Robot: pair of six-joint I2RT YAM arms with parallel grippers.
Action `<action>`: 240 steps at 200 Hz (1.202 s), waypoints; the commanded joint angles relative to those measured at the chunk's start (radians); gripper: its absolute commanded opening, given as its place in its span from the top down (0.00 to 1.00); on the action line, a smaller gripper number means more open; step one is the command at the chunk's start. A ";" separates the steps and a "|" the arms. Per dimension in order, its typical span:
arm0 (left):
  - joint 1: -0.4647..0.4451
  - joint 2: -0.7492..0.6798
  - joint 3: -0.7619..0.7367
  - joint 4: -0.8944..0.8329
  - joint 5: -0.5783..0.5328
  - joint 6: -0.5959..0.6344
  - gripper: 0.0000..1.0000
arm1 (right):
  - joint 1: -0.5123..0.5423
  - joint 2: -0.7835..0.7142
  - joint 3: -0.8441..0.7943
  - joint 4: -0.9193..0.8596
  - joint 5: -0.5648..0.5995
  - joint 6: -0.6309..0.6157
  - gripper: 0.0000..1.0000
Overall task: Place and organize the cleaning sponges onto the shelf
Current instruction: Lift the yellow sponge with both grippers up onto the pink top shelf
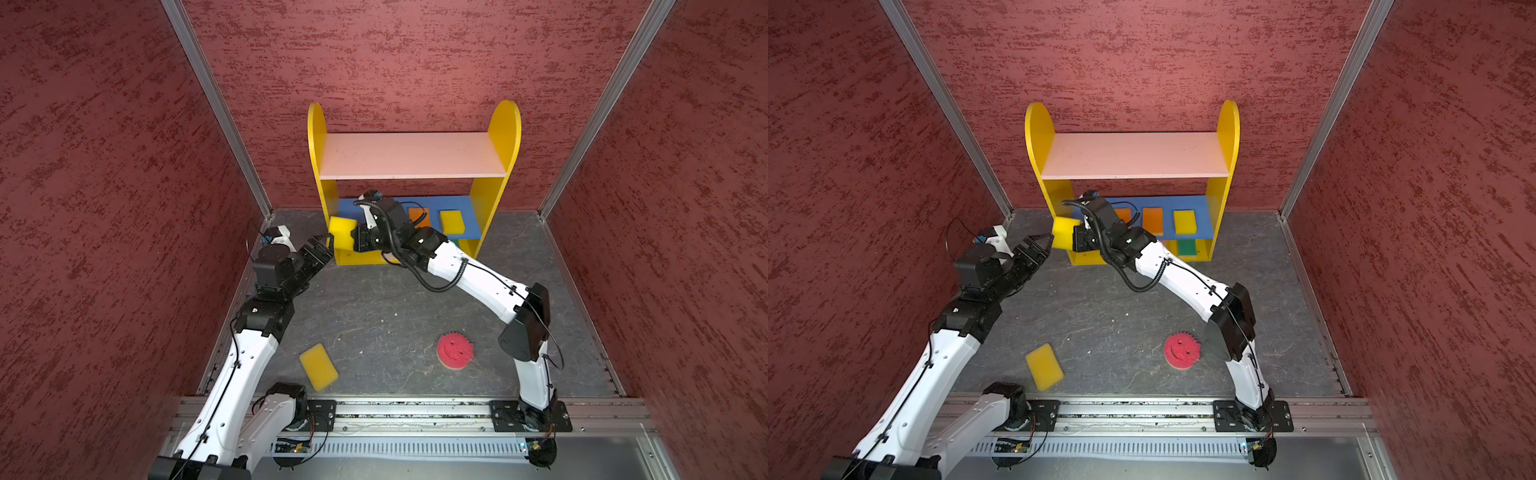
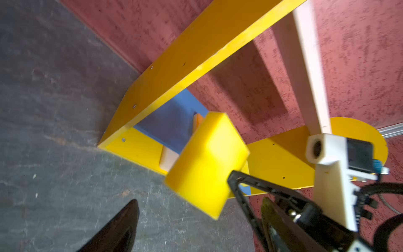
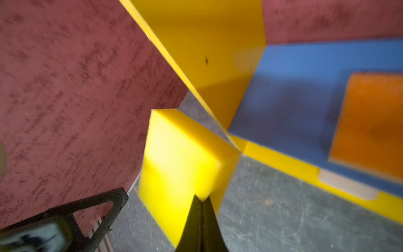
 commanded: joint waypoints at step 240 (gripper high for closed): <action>-0.214 0.535 0.638 0.217 0.056 0.200 0.19 | -0.240 0.153 0.483 0.078 -0.027 -0.203 1.00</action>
